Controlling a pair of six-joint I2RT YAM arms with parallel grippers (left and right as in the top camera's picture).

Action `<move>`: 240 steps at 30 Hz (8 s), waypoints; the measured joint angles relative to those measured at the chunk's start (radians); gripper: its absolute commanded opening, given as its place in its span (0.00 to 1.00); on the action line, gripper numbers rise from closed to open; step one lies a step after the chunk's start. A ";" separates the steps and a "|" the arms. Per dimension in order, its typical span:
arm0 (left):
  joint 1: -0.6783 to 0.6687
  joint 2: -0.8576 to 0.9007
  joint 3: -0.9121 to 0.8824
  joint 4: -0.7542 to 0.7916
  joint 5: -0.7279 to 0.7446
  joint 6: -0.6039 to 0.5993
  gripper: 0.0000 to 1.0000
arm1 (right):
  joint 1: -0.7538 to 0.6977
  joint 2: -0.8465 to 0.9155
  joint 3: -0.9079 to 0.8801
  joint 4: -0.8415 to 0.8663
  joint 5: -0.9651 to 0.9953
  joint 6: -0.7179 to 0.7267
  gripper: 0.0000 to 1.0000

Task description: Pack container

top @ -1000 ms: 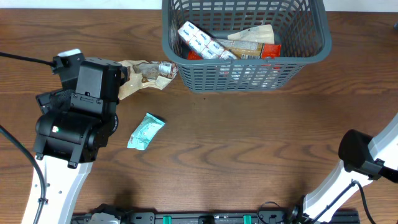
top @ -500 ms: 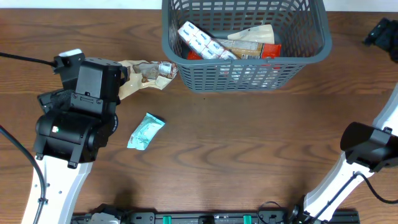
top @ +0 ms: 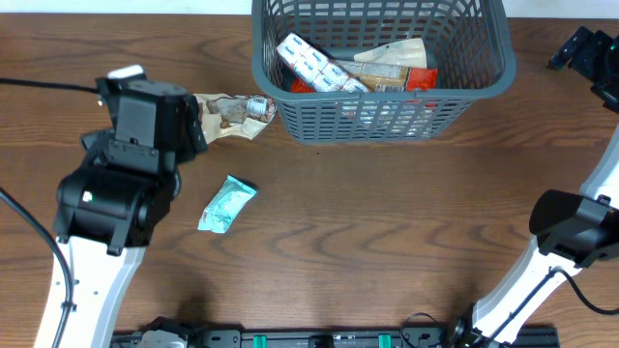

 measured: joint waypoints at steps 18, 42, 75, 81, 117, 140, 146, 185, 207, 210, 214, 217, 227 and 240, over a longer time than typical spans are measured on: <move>0.460 0.404 0.129 0.022 0.327 -0.139 0.98 | 0.000 0.000 0.000 0.000 -0.005 0.000 0.99; 0.489 0.516 0.128 -0.040 0.672 -1.490 0.95 | 0.000 0.000 0.000 -0.008 -0.005 0.000 0.99; 0.576 0.876 0.115 -0.083 0.631 -1.575 0.88 | 0.000 0.000 0.000 -0.007 -0.005 0.000 0.99; 0.576 0.901 0.115 -0.083 0.621 -1.576 0.83 | 0.000 0.000 0.000 -0.008 -0.005 0.000 0.99; 0.565 0.944 0.116 -0.146 0.584 -1.293 0.06 | 0.000 0.000 0.000 -0.008 -0.005 0.000 0.99; 0.146 0.427 0.354 0.370 0.377 -0.354 0.06 | 0.000 0.000 0.000 -0.008 -0.005 0.000 0.99; -0.031 0.342 0.360 0.636 0.378 -0.238 0.06 | 0.000 0.000 0.000 -0.008 -0.005 0.000 0.99; -0.188 0.678 0.358 0.634 0.525 -0.217 0.07 | 0.000 0.000 0.000 -0.008 -0.005 0.000 0.99; -0.187 0.690 0.359 0.657 0.525 -0.158 0.60 | 0.000 0.000 0.000 -0.008 -0.005 0.000 0.99; -0.187 0.690 0.369 0.655 0.525 -0.118 0.65 | 0.000 0.000 0.000 -0.008 -0.005 0.000 0.99; -0.187 0.682 0.419 0.651 0.523 -0.044 0.70 | 0.000 0.000 0.000 -0.008 -0.005 0.000 0.99; -0.180 0.646 0.448 0.652 0.500 -0.006 0.70 | 0.000 0.000 0.000 -0.008 -0.005 0.000 0.99; -0.064 0.325 0.485 0.374 0.303 0.034 0.70 | 0.000 0.000 0.000 -0.008 -0.005 0.000 0.99; -0.016 0.219 0.479 -0.089 0.198 -0.052 0.72 | 0.000 0.000 0.000 -0.008 -0.005 0.000 0.99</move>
